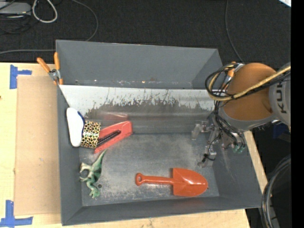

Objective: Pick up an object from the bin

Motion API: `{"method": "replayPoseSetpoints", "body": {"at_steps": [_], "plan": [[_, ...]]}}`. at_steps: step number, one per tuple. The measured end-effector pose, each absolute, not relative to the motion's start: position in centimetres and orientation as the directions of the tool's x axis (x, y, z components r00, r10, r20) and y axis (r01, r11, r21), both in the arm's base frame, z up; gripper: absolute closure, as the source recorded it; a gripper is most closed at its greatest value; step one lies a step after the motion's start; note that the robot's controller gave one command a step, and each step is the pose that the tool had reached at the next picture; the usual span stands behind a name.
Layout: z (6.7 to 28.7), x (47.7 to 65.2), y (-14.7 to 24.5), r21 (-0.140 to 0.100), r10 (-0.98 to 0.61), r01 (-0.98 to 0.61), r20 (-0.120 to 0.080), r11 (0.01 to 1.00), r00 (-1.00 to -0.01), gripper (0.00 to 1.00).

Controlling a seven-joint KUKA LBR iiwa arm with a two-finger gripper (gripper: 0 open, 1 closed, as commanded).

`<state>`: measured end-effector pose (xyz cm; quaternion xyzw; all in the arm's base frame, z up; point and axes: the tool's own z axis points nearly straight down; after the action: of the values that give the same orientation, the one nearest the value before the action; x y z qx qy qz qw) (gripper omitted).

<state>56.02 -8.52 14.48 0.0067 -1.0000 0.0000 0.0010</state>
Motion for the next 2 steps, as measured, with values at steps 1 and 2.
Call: {"method": "replayPoseSetpoints", "body": {"at_steps": [1,2], "plan": [[14.5,56.0,-8.5,0.000,-0.013,-0.013,0.002,1.000,-1.000,0.00],[6.5,52.5,-9.4,0.002,-0.005,-0.005,0.012,1.000,-1.000,0.00]]}}
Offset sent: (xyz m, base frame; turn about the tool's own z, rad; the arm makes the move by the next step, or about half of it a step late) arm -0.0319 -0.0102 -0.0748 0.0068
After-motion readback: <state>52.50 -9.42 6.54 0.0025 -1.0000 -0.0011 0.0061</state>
